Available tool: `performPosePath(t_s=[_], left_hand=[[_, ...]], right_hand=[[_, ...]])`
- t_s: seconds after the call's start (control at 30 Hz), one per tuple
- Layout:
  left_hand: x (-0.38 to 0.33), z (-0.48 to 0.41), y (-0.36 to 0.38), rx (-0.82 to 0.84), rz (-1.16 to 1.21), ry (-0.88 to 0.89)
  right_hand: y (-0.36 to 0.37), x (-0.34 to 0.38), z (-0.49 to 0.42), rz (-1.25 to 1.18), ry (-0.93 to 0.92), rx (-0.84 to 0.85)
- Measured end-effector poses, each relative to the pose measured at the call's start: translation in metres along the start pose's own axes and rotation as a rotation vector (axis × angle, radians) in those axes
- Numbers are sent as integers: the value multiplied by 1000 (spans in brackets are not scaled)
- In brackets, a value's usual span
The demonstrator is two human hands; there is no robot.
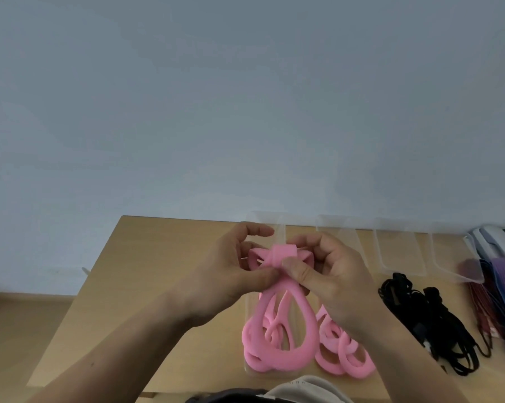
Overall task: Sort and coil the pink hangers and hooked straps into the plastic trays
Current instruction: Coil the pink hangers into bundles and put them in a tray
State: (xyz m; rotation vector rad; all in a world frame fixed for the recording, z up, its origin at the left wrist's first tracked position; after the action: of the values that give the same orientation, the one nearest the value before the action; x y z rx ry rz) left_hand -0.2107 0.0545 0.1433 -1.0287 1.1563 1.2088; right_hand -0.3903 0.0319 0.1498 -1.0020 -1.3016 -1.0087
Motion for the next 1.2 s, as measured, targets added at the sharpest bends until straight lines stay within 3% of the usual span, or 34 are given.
performPosePath(t_s=[0.13, 0.3, 0.53, 0.7, 0.87, 0.97, 1.2], left_hand=[[-1, -1, -1, 74, -12, -50], [-1, 0, -1, 129, 135, -107], [-1, -1, -3, 102, 117, 43], [-3, -3, -3, 85, 70, 105], [3, -5, -4, 29, -56, -13], [2, -5, -3, 82, -129, -68], [0, -7, -5, 121, -16, -137]], right_hand=[[0, -2, 1, 7, -24, 18], [0, -2, 2, 5, -39, 61], [-3, -2, -1, -51, 16, 66], [-2, 0, -4, 47, 65, 69], [-5, -3, -3, 80, 39, 82], [-6, -5, -3, 76, 27, 69], [-5, -9, -1, 202, 7, 52]])
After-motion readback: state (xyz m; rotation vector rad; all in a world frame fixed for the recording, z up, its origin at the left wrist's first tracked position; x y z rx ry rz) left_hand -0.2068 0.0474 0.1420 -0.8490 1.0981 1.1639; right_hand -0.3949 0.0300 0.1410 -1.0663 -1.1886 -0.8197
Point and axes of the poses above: each hand's wrist, its own z-axis away from the middle knuckle, its own y-axis out of the palm, x = y × z, the point moved 2 cm from there along -z, towards the middle knuckle, and after that the axes turned 4 degrees about -x, right-handed, at the moved point
